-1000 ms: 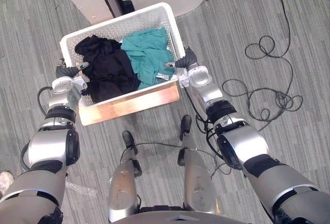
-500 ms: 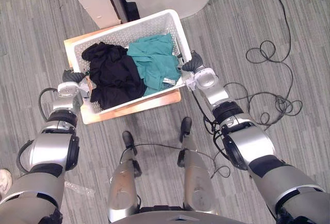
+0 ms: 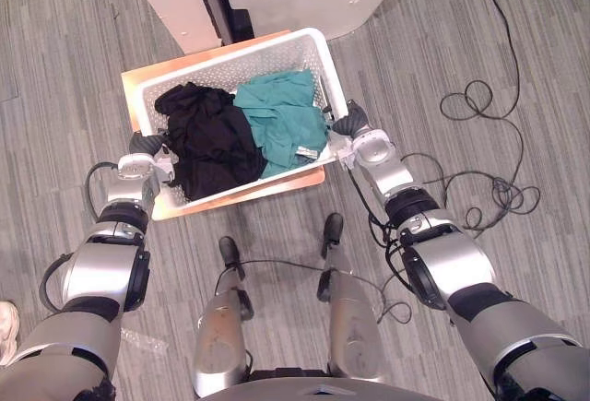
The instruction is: Pick up the laundry basket with both hands and put the clothes into the washing machine.
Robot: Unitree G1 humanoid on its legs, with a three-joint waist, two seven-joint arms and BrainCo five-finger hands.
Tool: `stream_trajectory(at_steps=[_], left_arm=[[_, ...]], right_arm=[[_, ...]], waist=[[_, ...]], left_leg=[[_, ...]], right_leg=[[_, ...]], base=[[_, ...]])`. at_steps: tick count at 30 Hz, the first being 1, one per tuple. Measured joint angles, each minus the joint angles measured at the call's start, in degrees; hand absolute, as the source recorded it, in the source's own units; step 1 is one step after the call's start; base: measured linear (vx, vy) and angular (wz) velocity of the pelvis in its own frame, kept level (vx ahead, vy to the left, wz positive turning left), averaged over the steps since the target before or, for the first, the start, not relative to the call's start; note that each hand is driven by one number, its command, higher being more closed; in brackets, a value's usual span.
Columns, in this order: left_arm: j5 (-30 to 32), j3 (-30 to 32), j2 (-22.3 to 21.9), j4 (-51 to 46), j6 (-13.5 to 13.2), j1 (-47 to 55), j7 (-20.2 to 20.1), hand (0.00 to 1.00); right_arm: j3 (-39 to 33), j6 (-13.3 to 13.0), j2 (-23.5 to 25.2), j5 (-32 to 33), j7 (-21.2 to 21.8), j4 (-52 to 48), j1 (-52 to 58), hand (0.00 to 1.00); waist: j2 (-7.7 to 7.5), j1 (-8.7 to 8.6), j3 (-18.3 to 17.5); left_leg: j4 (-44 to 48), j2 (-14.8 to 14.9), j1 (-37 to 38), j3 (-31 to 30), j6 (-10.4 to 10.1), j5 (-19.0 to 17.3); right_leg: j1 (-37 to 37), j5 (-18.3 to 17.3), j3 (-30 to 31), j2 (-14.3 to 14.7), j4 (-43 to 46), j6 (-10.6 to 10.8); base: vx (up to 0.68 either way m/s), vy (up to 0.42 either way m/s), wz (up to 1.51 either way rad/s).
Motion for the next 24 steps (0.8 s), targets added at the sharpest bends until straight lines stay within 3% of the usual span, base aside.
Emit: stream_trajectory(at_steps=[7, 16, 18, 20, 24], left_arm=[[-2.0, -1.5, -1.5, -2.1, 0.9, 3.1, -1.3, 1.0], [-2.2, -3.9, -2.0, -19.7, 1.0, 18.6, -3.3, 1.0], [-4.1, -3.9, -3.2, -24.0, 0.7, 25.4, -3.3, 1.0], [-4.7, -3.9, -4.1, -26.5, 0.5, 30.1, -3.8, 1.0], [-7.2, -4.6, -5.2, -31.6, 0.3, 39.7, -6.0, 1.0]], right_arm=[[-0.5, 0.6, -0.4, 2.7, 0.0, -1.0, 4.7, 1.0], [-0.4, 1.8, -2.9, 7.5, 1.8, -10.2, 16.2, 1.0], [-0.8, 1.6, -3.9, 8.2, 2.7, -14.8, 21.7, 1.0], [-2.0, 1.6, -3.8, 9.0, 3.0, -16.4, 25.9, 1.0], [-4.4, 1.5, -3.4, 9.0, 5.1, -20.4, 35.8, 1.0]], waist=[[0.08, -0.27, 0.0], [1.07, -1.14, -0.7], [1.98, -0.82, -4.7], [2.6, -0.75, -6.5], [2.65, -1.11, -12.0]], left_leg=[[0.0, 0.0, 2.5, -0.6, 0.0, 0.0], [-0.1, 0.2, 8.1, -2.3, -0.2, -1.0], [-0.4, 0.4, 8.1, -2.2, -0.2, -1.2], [-1.2, 0.7, 10.1, -2.2, -0.5, -1.4], [-1.2, 1.5, 12.6, -2.8, -1.3, -2.3]], right_leg=[[3.1, -0.1, -0.7, -0.1, -0.2, 0.0], [11.4, -0.5, -2.9, 0.5, -3.0, 0.2], [11.7, -0.4, -3.1, 0.9, -4.0, 0.2], [14.2, -0.4, -3.5, 1.4, -5.1, 0.3], [17.7, -1.4, -4.9, 2.1, -5.9, 0.7]], base=[[0.0, 0.007, 0.04], [0.01, 0.008, 0.09], [0.07, -0.004, 0.01], [0.09, -0.005, 0.03], [0.09, -0.008, 0.1]])
